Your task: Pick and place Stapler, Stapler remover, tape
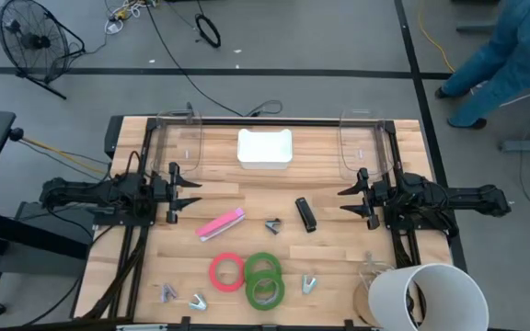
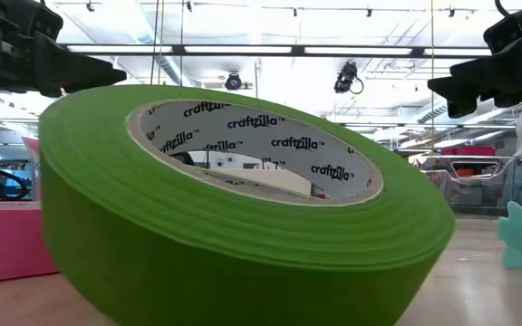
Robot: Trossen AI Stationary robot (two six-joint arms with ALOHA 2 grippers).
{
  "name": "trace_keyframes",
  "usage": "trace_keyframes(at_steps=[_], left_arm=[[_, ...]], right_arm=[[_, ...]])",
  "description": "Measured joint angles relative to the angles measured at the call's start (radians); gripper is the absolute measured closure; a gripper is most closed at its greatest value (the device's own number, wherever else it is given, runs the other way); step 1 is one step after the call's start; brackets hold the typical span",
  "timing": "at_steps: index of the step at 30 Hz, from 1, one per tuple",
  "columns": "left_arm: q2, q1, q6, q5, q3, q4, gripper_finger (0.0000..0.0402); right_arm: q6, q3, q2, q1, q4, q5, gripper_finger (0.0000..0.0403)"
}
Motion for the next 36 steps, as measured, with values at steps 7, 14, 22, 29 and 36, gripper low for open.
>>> trace_keyframes(at_steps=[7, 14, 22, 29, 36], left_arm=[[0.000, 0.000, 0.000, 0.000, 0.000, 0.000, 0.0225], [0.000, 0.000, 0.000, 0.000, 0.000, 0.000, 0.0225], [0.000, 0.000, 0.000, 0.000, 0.000, 0.000, 0.0225], [0.000, 0.000, 0.000, 0.000, 0.000, 0.000, 0.0225], [0.000, 0.000, 0.000, 0.000, 0.000, 0.000, 0.0225]], right_arm=[[0.000, 0.000, 0.000, 0.000, 0.000, 0.000, 0.0208], [-0.006, 0.000, 0.000, 0.000, 0.000, 0.000, 0.0208], [0.007, 0.000, 0.000, 0.000, 0.004, 0.000, 0.0208], [0.145, 0.000, 0.000, 0.000, 0.110, 0.123, 0.0208], [0.145, -0.001, 0.005, 0.001, 0.198, 0.347, 0.0208]])
